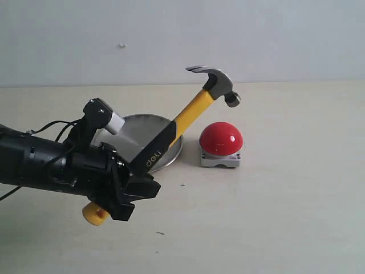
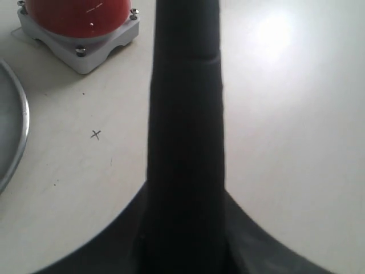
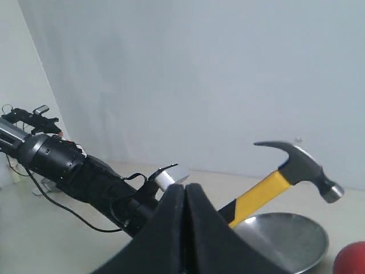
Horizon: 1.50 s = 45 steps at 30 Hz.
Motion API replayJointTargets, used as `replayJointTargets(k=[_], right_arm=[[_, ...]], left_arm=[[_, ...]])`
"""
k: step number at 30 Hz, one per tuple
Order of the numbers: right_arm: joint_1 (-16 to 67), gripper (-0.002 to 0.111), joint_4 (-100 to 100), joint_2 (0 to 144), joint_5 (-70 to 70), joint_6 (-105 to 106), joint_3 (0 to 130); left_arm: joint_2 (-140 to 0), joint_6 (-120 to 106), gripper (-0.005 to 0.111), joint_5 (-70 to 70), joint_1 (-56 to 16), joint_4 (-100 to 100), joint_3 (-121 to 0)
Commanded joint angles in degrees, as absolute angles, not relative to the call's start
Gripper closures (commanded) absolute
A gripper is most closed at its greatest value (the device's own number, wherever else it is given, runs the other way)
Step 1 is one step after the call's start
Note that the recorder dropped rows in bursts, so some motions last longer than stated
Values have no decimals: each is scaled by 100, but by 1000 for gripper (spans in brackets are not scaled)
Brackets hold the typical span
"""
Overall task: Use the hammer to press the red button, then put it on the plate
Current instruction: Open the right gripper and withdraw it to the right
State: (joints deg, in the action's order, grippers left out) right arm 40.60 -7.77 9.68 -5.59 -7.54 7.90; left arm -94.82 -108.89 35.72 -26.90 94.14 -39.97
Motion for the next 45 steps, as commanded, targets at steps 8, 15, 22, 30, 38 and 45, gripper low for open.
replayJointTargets(k=[8,15,22,30,38,45], right_arm=[[4057,108,-5856,1425,-1550,4966,779],[4057,108,-7592,2879,-467,7104,746],[4057,108,-7619,3230,-602,7648,734],[4057,108,-7657,3230,-553,6746,734],[4057,108,-7657,3230,-553,6733,734],[4057,108,-7657,3230,-553,6733,734]], left_arm=[[-9438,-10770,107,3778,-2682,9660,-4078],[-9438,-10748,107,3791,-2682,9660,-4078],[-9438,-10658,107,3830,-2682,9660,-4078],[-9438,-10658,107,3830,-2682,9660,-4078],[-9438,-10658,107,3830,-2682,9660,-4078],[-9438,-10658,107,3830,-2682,9660,-4078]])
